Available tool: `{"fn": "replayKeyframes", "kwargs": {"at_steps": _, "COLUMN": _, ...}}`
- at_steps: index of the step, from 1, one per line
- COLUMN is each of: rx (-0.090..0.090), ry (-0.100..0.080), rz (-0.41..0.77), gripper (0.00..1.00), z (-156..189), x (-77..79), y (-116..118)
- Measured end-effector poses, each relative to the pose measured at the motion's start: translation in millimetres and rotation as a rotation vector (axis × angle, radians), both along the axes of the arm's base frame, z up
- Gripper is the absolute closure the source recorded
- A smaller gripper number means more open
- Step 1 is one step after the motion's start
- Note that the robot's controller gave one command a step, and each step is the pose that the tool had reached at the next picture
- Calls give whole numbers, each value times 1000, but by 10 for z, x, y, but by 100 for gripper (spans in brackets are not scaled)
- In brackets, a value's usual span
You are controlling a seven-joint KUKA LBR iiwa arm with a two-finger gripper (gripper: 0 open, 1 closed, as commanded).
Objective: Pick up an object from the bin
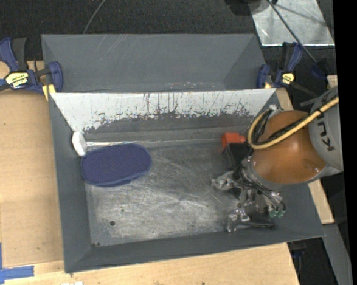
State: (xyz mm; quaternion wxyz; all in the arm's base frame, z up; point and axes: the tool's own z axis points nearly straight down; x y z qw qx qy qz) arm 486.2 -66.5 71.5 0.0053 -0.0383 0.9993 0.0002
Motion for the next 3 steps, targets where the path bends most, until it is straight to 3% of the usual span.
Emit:
{"fn": "replayKeyframes", "kwargs": {"at_steps": 1, "rx": 21, "ry": 6, "rz": 246, "gripper": 0, "z": 306, "x": 50, "y": -713}}
{"fn": "replayKeyframes", "kwargs": {"at_steps": 2, "rx": -4, "ry": 5, "rz": 777, "gripper": 0, "z": 287, "x": 64, "y": -748}}
{"fn": "replayKeyframes", "kwargs": {"at_steps": 3, "rx": 26, "ry": 12, "rz": 1506, "gripper": 0, "z": 58, "x": 92, "y": -577}}
